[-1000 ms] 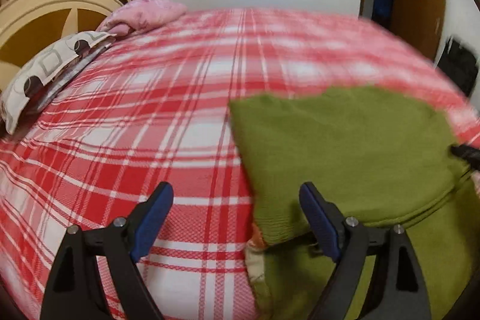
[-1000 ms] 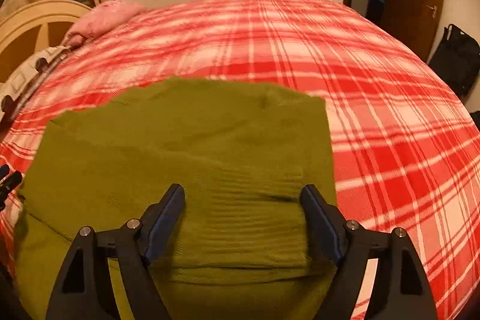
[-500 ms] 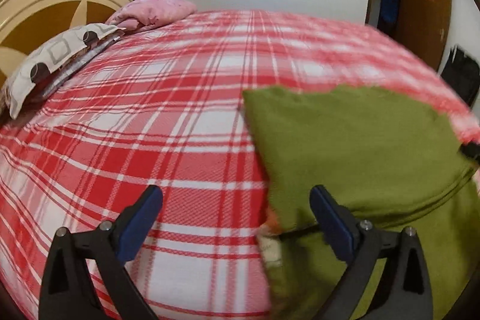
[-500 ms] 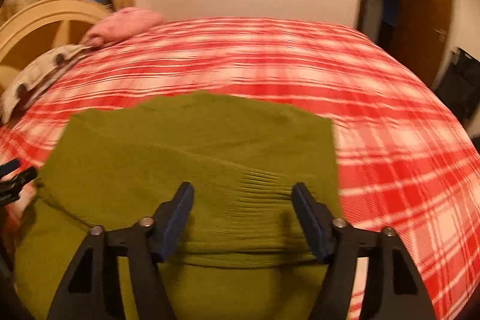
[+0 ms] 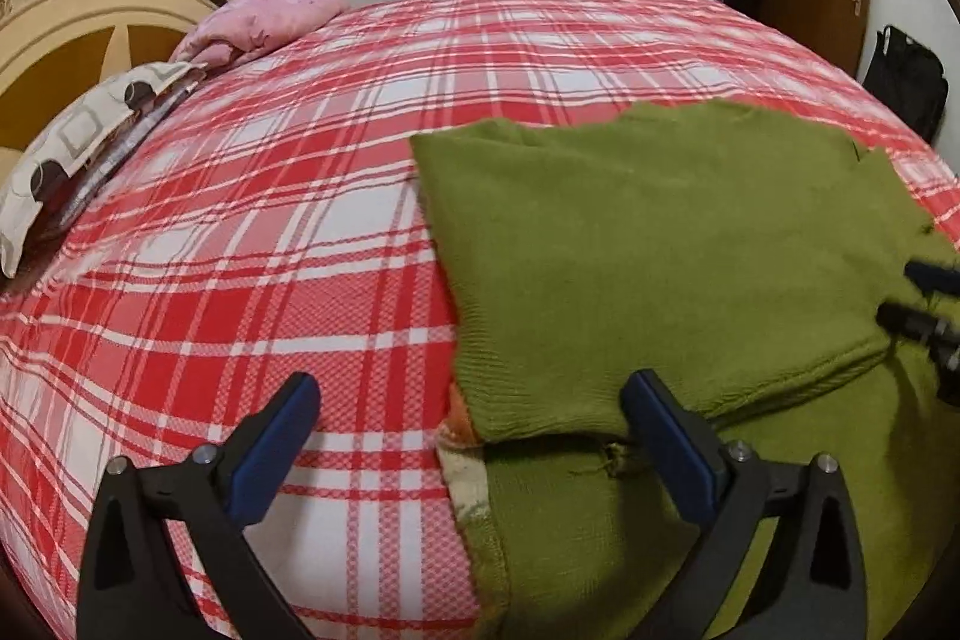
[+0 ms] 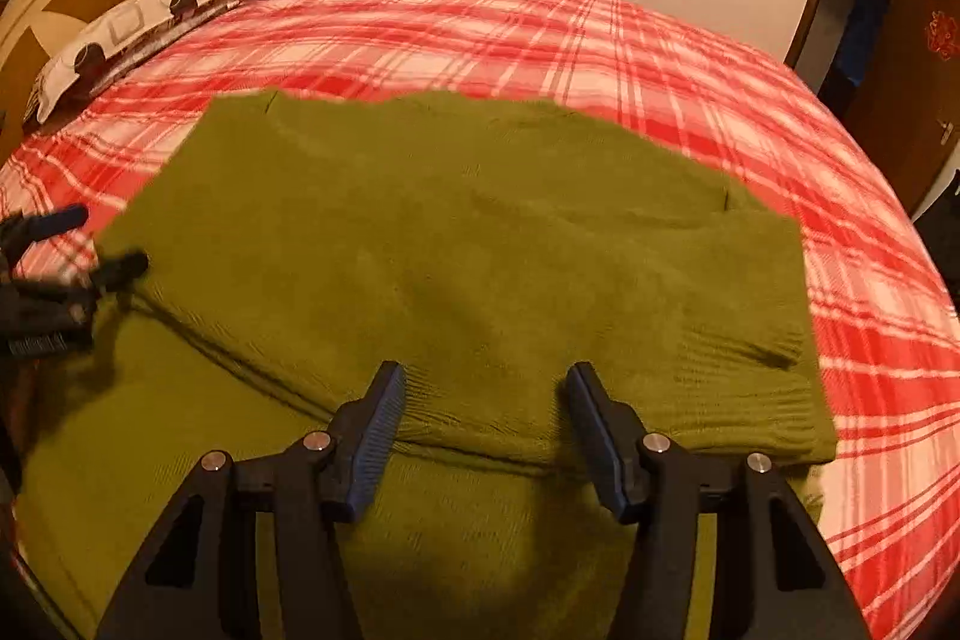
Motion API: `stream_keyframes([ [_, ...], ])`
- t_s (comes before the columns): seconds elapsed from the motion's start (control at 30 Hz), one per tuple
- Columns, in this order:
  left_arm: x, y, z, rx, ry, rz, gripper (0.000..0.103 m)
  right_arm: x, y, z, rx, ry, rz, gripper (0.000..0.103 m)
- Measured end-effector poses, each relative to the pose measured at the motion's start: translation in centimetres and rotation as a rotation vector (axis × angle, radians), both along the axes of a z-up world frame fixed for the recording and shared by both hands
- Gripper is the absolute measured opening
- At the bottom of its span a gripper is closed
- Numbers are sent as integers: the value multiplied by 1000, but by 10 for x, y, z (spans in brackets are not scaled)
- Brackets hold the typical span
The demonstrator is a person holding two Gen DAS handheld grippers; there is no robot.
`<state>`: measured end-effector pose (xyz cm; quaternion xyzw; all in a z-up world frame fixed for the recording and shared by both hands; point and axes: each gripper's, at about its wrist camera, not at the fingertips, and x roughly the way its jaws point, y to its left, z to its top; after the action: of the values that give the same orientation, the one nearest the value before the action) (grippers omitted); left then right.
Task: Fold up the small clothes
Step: 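Move both open tools over the green sweater toward its ribbed hem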
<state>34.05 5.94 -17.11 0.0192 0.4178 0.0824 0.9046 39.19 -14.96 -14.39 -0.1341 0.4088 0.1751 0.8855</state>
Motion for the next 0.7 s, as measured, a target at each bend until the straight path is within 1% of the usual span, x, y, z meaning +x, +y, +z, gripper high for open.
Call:
stream_keyframes([
  [0.07, 1, 0, -1, 1, 2, 0, 103, 1, 10, 9, 42, -15, 20, 57],
  [0.13, 1, 2, -2, -17, 3, 2, 103, 2, 28, 12, 43, -25, 42, 57],
  [0.2, 1, 3, -2, -26, 3, 2, 103, 2, 44, 5, 23, -18, 63, 57],
  [0.27, 0, 3, -3, -28, 2, 3, 103, 4, 52, -12, -8, 30, 64, 57],
  [0.33, 0, 4, -3, -31, 2, 0, 103, 1, 49, -18, 7, 20, 51, 57],
  [0.47, -2, 3, -2, -48, -4, -7, 103, -2, 41, -16, 17, 52, 49, 57],
  [0.6, -13, 3, 0, -82, -4, -12, 103, -4, 40, -15, 15, 54, 52, 57],
  [0.7, -21, -1, -2, -71, 11, -29, 103, -5, 39, -18, 15, 45, 44, 57],
])
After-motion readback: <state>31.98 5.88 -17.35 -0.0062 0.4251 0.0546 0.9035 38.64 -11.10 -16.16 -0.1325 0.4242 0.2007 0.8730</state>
